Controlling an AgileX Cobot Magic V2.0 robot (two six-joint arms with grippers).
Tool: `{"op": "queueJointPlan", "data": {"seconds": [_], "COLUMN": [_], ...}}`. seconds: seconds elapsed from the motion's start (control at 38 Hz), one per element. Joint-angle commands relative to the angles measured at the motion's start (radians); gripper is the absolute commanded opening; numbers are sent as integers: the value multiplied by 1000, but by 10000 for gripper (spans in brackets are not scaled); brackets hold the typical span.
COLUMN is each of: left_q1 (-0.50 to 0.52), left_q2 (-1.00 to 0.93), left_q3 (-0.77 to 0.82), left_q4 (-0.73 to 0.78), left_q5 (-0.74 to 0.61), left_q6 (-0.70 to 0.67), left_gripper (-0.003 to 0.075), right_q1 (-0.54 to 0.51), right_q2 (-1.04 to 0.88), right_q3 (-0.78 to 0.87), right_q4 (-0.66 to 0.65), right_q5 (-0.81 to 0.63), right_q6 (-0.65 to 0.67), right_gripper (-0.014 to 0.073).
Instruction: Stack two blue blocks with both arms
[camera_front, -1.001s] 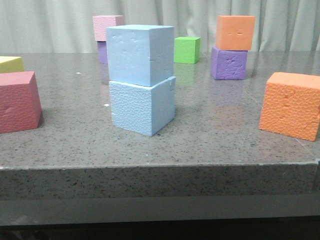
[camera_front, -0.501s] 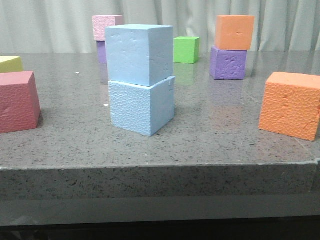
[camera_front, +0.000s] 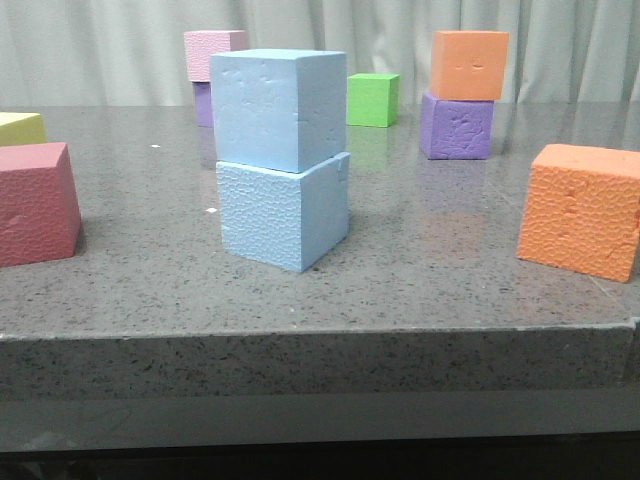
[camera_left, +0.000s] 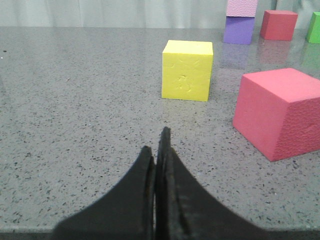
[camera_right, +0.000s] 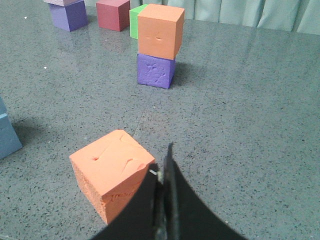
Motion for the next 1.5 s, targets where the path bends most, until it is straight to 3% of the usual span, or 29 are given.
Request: {"op": "queueJointPlan", "data": {"seconds": [0.0, 0.26, 0.45, 0.74, 1.48], "left_q1": [-2, -2, -2, -2, -2], "left_q2": [-19, -19, -19, -19, -17], "left_q3": [3, 3, 3, 3, 3], "left_q4": [-9, -9, -9, -9, -9], "left_q5": [-81, -81, -81, -81, -81], "left_q6": [-2, -2, -2, -2, -2], "left_gripper": [-20, -20, -20, -20, -20], "right_q1": [-5, -7, -62, -91, -91], "right_q2": [5, -158, -358, -472, -472], "right_q3": [-25, 126, 334, 487, 494], "right_q4": [-5, -75, -87, -104, -104], "right_q5": [-71, -253, -251, -269, -243], "right_q6": [-5, -2, 54, 184, 192], "right_gripper": [-70, -70, -70, -70, -70]}}
